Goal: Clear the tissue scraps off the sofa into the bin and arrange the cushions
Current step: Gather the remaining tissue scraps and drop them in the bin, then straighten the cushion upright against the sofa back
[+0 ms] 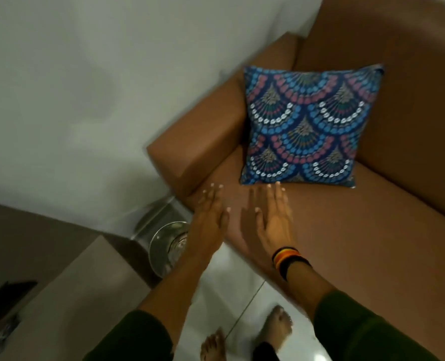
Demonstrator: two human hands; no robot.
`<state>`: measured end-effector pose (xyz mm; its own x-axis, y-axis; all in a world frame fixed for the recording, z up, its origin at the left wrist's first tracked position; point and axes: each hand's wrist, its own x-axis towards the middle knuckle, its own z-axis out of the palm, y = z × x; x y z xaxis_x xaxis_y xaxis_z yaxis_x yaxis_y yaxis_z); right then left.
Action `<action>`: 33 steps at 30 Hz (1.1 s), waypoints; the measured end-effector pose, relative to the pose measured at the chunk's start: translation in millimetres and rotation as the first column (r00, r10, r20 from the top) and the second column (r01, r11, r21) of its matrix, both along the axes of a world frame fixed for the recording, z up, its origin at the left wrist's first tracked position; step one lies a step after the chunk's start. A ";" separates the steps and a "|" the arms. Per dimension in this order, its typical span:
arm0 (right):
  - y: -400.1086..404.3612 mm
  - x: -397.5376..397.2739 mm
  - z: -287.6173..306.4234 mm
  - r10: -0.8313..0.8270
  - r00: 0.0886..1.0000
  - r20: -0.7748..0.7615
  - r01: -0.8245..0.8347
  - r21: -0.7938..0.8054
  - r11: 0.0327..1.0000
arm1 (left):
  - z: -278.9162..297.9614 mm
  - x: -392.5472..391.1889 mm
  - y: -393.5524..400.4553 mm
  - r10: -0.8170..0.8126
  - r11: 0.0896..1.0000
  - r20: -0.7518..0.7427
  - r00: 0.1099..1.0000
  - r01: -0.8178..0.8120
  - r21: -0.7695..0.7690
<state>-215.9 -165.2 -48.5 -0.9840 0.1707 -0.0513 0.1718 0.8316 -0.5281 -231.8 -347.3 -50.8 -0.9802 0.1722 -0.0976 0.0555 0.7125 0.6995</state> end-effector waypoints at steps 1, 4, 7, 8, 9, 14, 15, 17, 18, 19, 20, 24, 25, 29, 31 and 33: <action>17.7 -15.2 3.2 -0.043 0.999 -0.017 0.043 0.002 0.999 | 4.5 -16.3 16.9 -0.017 1.000 -0.031 0.999 0.017 -0.005; 68.5 -58.3 7.4 -0.184 0.981 -0.057 0.179 -0.084 0.980 | 10.4 -60.7 67.1 -0.027 0.999 -0.054 0.998 0.026 -0.024; 115.3 -99.2 7.6 -0.379 0.925 -0.025 0.360 -0.259 0.896 | 12.3 -102.0 110.3 0.066 0.992 0.126 0.990 -0.079 0.096; 129.9 -111.6 8.5 -0.444 0.896 0.000 0.422 -0.309 0.852 | 12.7 -115.0 123.0 0.103 0.983 0.179 0.978 -0.127 0.130; 144.2 -123.3 11.3 -0.506 0.862 0.029 0.482 -0.351 0.802 | 13.7 -127.1 135.0 0.135 0.973 0.206 0.969 -0.169 0.160; 209.4 -172.8 18.3 -0.636 0.749 0.188 0.639 -0.457 0.618 | 15.7 -163.5 183.1 0.338 0.884 0.285 0.897 -0.406 0.233; 219.4 -179.6 19.5 -0.614 0.755 0.229 0.637 -0.478 0.605 | 17.4 -168.4 190.2 0.395 0.847 0.331 0.857 -0.479 0.232; 236.2 -187.1 21.2 -0.545 0.788 0.288 0.606 -0.520 0.602 | 18.3 -179.8 203.5 0.484 0.748 0.447 0.752 -0.620 0.235; 242.5 -187.6 23.4 -0.511 0.803 0.308 0.590 -0.531 0.608 | 19.4 -184.9 209.5 0.505 0.704 0.497 0.706 -0.670 0.235; 247.4 -185.1 26.5 -0.484 0.816 0.316 0.574 -0.543 0.613 | 22.1 -187.9 215.3 0.511 0.683 0.525 0.681 -0.693 0.233; 250.6 -180.2 29.9 -0.471 0.827 0.307 0.557 -0.563 0.611 | 22.6 -189.1 220.0 0.505 0.679 0.530 0.681 -0.693 0.243; 260.8 -134.8 43.4 -0.528 0.799 0.286 0.571 -0.634 0.521 | 39.0 -176.7 247.5 0.471 0.714 0.492 0.733 -0.644 0.276; 266.2 -119.1 44.6 -0.566 0.773 0.284 0.593 -0.639 0.489 | 45.6 -171.8 259.4 0.451 0.731 0.481 0.752 -0.620 0.285; 301.7 -57.7 48.1 -0.707 0.654 0.270 0.674 -0.632 0.382 | 75.6 -146.5 317.8 0.300 0.837 0.429 0.852 -0.451 0.310; 318.3 -36.9 49.9 -0.750 0.609 0.258 0.682 -0.653 0.330 | 81.0 -140.1 341.7 0.212 0.871 0.416 0.884 -0.365 0.330; 338.5 -17.1 45.5 -0.771 0.586 0.252 0.693 -0.649 0.314 | 75.7 -133.5 363.3 0.129 0.915 0.447 0.885 -0.281 0.291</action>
<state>-233.0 173.3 -3.0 -0.4796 0.7835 -0.3951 0.4542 -0.1636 -0.8757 -365.3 16.0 24.9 -0.8795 0.0684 -0.4709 -0.4107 0.3907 0.8238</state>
